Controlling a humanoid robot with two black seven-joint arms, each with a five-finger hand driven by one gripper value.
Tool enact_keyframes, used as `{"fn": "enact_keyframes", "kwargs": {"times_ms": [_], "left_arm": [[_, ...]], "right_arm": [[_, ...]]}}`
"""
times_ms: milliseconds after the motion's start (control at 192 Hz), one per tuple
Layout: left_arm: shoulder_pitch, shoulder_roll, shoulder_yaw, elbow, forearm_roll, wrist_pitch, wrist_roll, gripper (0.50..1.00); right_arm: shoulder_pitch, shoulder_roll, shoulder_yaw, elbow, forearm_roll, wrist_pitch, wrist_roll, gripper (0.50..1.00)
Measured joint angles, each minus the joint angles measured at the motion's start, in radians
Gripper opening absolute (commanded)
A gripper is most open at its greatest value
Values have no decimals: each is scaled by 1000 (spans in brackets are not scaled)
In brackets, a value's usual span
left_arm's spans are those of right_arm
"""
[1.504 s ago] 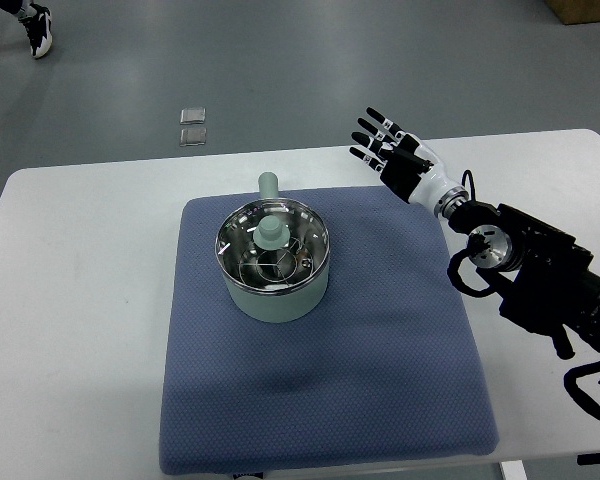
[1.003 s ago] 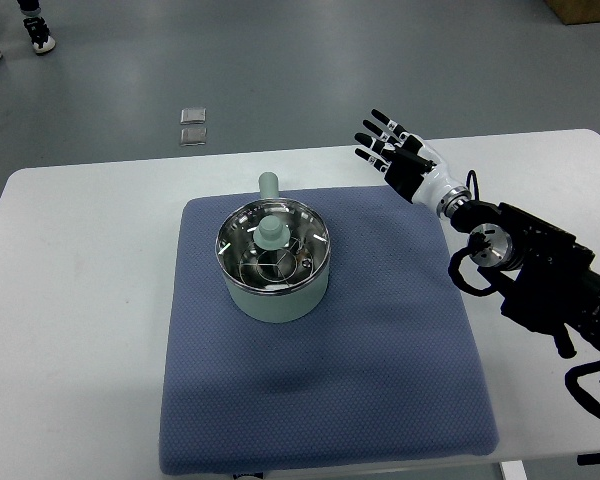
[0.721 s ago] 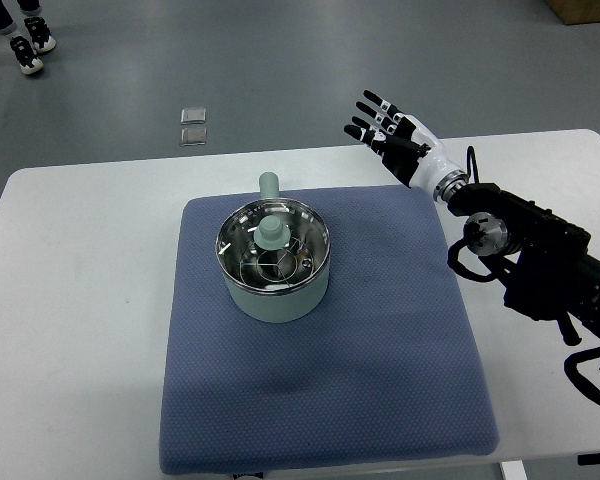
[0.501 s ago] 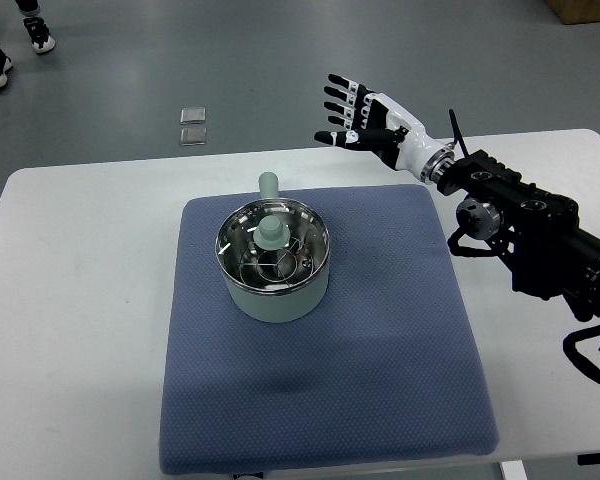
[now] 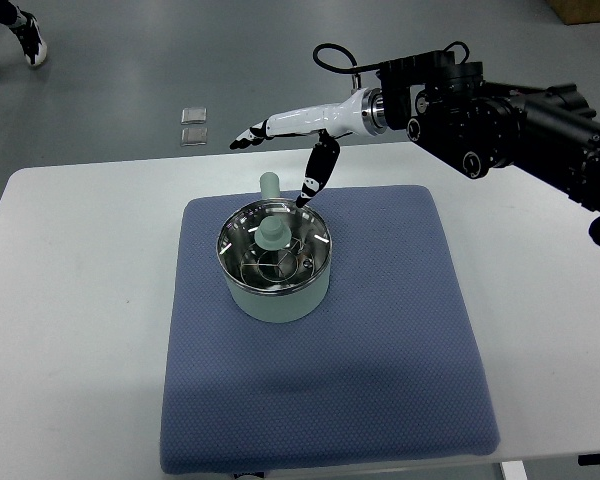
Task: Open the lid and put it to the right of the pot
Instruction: 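Swing the right hand over the pot toward the green lid knob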
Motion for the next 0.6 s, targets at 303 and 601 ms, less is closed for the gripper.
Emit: {"fn": "enact_keyframes", "kwargs": {"times_ms": [303,601], "left_arm": [[0,0,2,-3,0,0,0,1000],[-1,0,2,-3,0,0,0,1000]], "right_arm": [[170,1,-168,108,-11,24,0,973],[163,1,-191,131,-64,8,0,971]]}}
